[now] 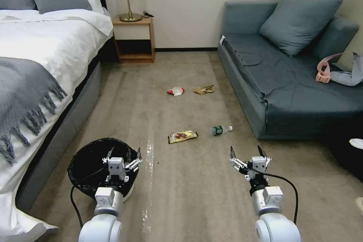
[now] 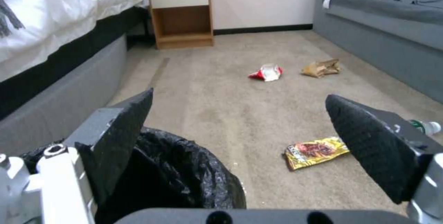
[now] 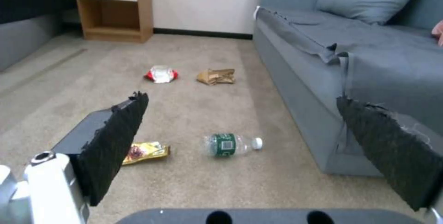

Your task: Pick up the trash bin, then pick up the garbage on the floor and place it into the trash bin.

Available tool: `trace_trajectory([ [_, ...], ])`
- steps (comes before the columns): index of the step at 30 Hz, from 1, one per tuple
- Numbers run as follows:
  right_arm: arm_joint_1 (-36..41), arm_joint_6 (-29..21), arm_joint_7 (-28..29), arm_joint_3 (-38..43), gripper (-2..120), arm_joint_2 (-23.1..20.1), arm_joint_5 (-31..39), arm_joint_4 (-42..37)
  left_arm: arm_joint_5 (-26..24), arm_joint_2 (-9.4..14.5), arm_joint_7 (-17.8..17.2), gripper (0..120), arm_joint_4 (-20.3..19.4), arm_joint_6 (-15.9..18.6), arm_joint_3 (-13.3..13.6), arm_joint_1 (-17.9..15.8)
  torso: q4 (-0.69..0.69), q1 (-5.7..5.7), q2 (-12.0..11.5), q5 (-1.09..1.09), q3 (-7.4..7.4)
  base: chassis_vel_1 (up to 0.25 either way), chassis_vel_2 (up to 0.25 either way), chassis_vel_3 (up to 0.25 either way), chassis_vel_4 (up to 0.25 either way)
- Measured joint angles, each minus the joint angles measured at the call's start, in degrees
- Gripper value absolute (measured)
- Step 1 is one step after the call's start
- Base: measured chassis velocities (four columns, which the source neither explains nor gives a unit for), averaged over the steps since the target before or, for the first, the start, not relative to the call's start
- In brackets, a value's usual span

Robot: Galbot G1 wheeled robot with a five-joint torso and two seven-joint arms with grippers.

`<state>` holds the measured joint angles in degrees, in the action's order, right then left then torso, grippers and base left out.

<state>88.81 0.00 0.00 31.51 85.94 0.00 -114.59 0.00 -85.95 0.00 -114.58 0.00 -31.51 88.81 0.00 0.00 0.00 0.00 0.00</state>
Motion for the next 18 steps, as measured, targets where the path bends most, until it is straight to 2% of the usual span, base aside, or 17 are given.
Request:
trace_trajectory([
  [18, 0.0, 0.0, 0.0, 0.0, 100, 0.0, 0.0, 0.0, 0.0, 0.0, 0.0, 100, 0.0, 0.0, 0.0, 0.0, 0.0, 0.0, 0.0, 0.0, 0.0, 0.0, 0.0, 0.0, 0.0],
])
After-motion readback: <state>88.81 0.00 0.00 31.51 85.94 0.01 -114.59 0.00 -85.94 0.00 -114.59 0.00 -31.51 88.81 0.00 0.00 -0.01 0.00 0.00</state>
